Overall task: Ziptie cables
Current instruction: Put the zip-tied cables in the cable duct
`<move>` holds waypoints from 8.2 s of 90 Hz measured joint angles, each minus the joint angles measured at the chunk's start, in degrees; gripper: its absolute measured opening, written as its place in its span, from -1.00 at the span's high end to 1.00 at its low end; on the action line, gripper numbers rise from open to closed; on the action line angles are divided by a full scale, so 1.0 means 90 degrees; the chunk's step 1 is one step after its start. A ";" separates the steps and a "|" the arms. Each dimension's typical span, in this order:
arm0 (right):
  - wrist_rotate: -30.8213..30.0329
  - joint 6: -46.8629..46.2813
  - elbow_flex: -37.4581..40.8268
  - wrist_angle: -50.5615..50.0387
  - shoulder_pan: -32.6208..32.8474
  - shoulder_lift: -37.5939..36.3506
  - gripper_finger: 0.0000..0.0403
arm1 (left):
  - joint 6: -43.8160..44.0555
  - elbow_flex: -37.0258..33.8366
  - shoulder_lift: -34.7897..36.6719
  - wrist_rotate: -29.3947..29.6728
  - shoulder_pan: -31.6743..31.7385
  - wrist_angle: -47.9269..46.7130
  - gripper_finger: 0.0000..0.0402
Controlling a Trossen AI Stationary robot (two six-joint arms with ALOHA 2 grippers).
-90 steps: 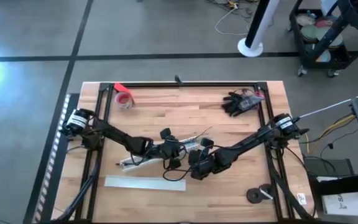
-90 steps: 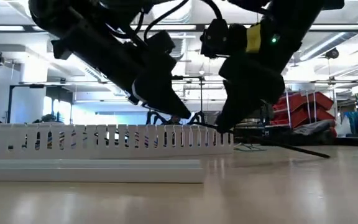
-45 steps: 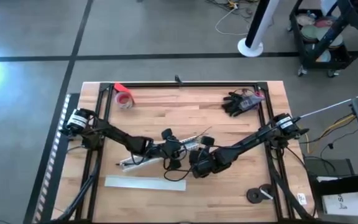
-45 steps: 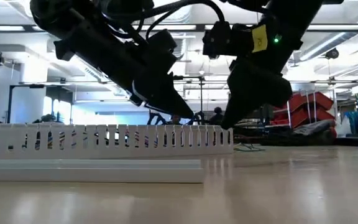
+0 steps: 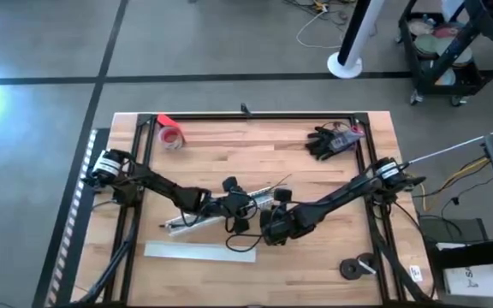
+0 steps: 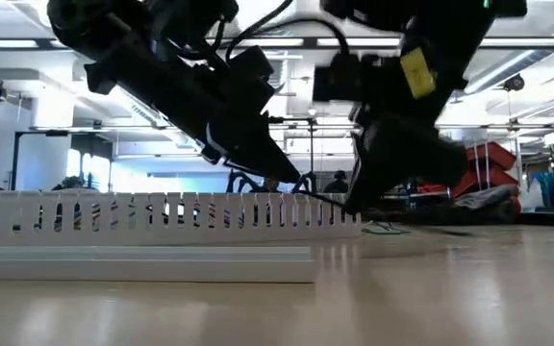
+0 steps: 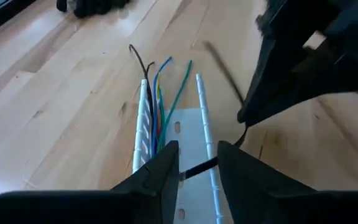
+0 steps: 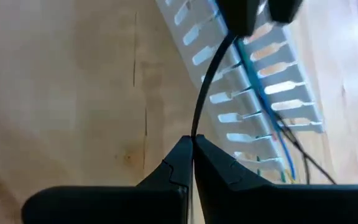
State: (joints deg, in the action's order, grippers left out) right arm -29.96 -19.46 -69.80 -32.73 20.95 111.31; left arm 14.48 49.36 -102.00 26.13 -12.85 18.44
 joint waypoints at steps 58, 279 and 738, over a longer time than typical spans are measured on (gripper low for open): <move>-0.0342 0.0154 -0.0464 -0.0566 0.0002 0.0075 1.00 | -0.0002 -0.0034 0.0000 -0.0011 0.0001 -0.0219 0.51; -0.1241 0.2180 -0.0639 -0.1573 0.0002 0.0252 1.00 | 0.0403 -0.0049 0.0000 0.0046 0.0203 -0.0289 0.51; 0.1720 -0.1350 0.1338 0.3287 -0.0896 -0.0872 0.22 | 0.0418 -0.0083 -0.0073 0.0033 0.0326 -0.0386 0.51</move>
State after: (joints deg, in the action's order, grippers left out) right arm -14.47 -31.61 -57.76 -3.15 12.89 103.46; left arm 18.24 48.61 -102.65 26.44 -9.92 14.97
